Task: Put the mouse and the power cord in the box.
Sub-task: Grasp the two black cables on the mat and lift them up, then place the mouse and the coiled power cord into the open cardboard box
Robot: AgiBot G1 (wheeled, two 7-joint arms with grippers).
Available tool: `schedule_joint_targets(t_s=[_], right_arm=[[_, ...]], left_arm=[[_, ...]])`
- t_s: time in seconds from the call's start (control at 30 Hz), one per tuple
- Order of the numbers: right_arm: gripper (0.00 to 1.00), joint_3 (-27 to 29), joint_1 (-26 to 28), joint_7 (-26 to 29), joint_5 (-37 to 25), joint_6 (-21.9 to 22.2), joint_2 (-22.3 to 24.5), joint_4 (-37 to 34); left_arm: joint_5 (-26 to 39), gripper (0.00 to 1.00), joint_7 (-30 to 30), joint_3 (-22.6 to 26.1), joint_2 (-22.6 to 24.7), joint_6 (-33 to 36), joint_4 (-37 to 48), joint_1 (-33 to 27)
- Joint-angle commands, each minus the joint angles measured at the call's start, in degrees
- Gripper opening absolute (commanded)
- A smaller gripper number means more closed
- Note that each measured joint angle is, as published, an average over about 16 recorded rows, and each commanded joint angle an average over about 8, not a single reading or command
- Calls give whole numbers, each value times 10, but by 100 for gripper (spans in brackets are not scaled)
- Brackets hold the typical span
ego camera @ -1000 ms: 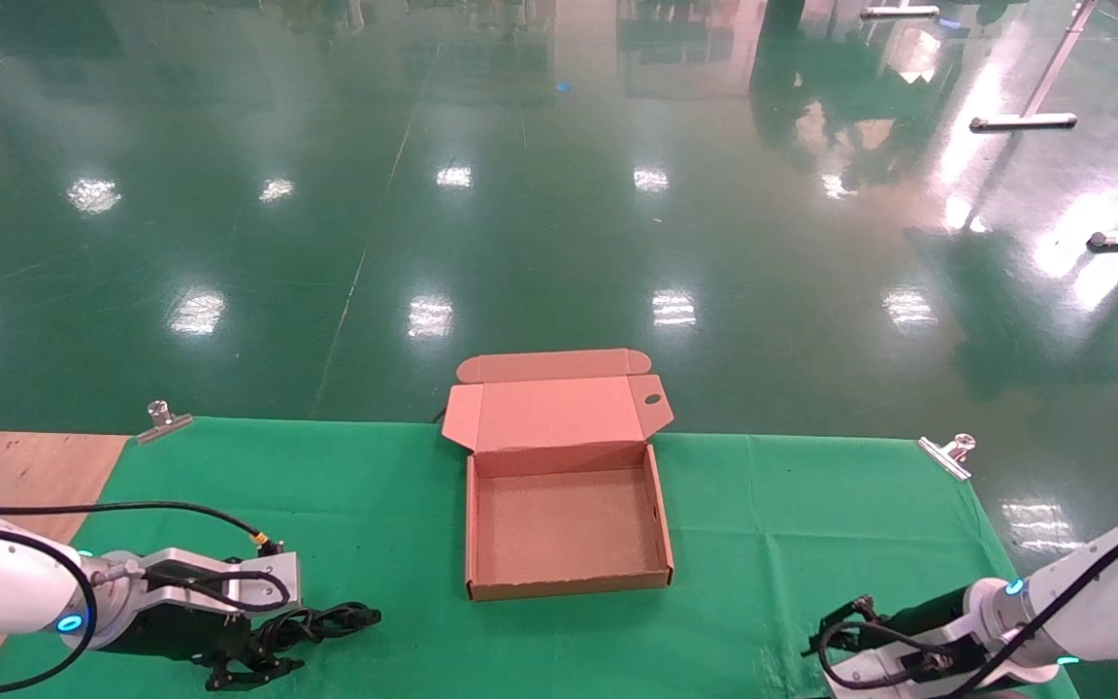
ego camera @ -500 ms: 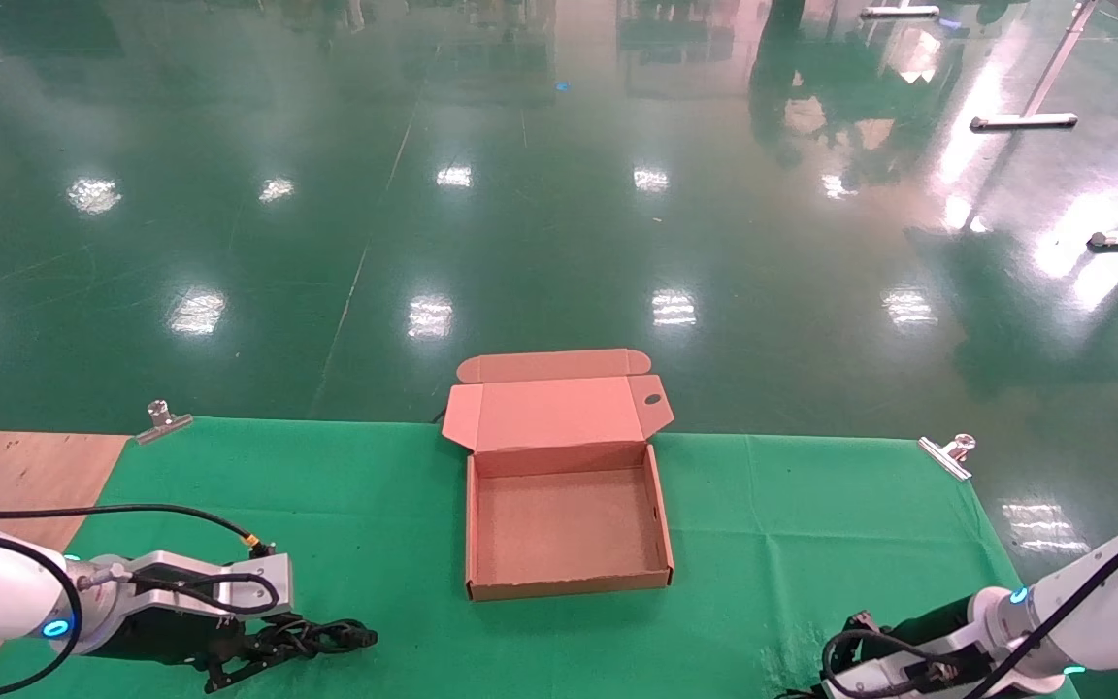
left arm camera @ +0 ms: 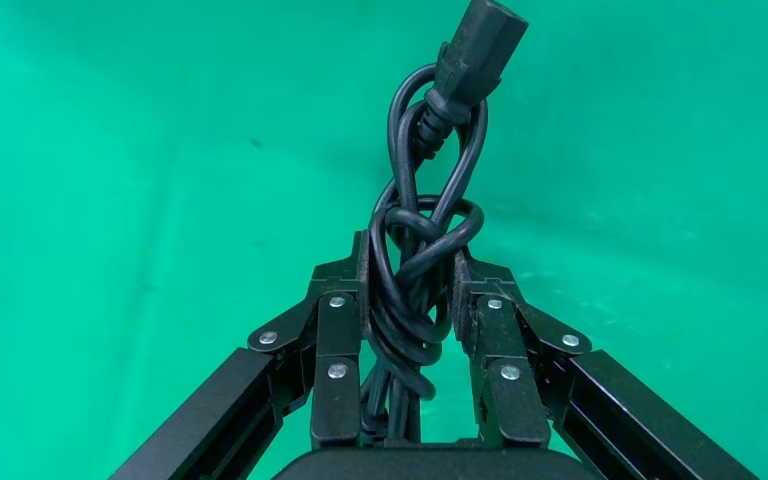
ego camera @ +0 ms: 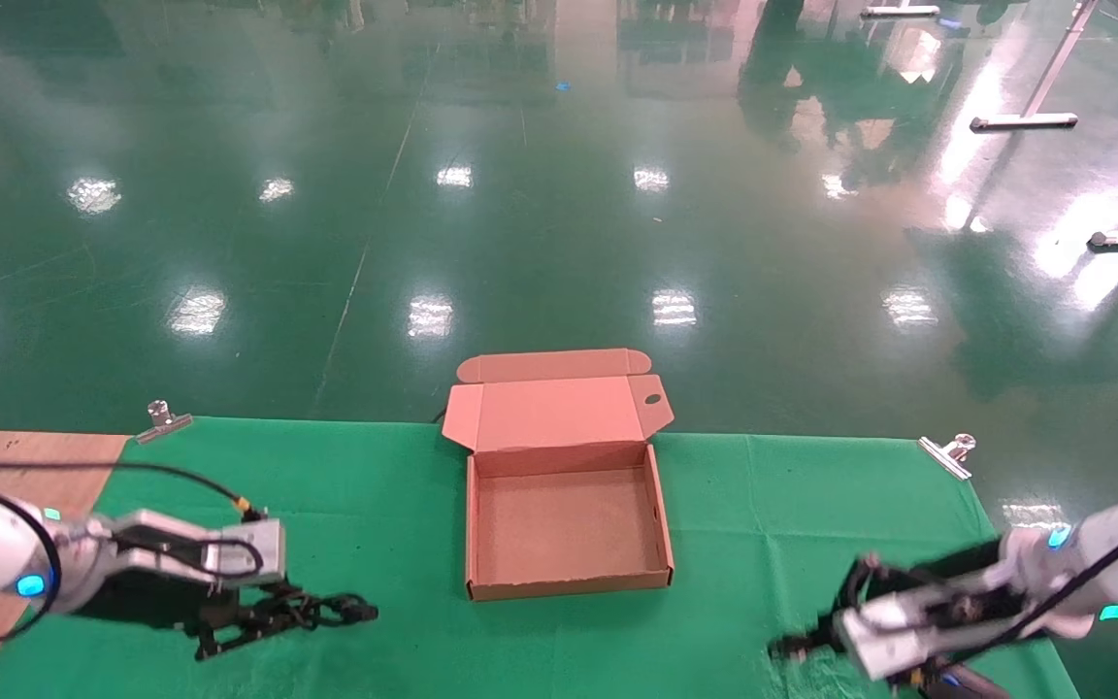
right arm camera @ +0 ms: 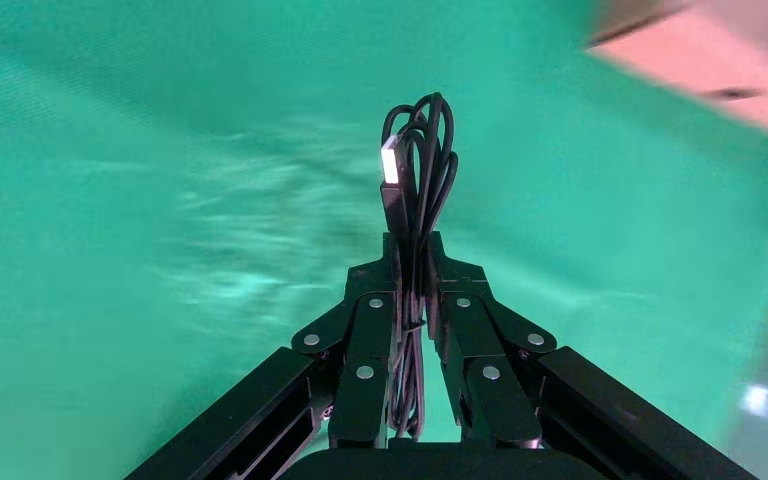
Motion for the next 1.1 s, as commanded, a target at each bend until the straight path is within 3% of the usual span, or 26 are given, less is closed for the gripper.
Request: schedule_joint_targets(t_s=[0.03,0.47,0.73,1.1], right_arm=[[0,6,12,1,9,-14,9,10],[0,47,79,112,66,-91,58,163],[0,46,109,183,52,-46,8,205],[0,32,132,183,31,2,-79,142]], left_arm=[[2,0,0,2,-1,12,-3,-12],[10,0,-51,7,38,80,-72,-125],[23,0,-98,13,81,65,-129,-157],[14,0,-91,8,113,37,-140,-147]])
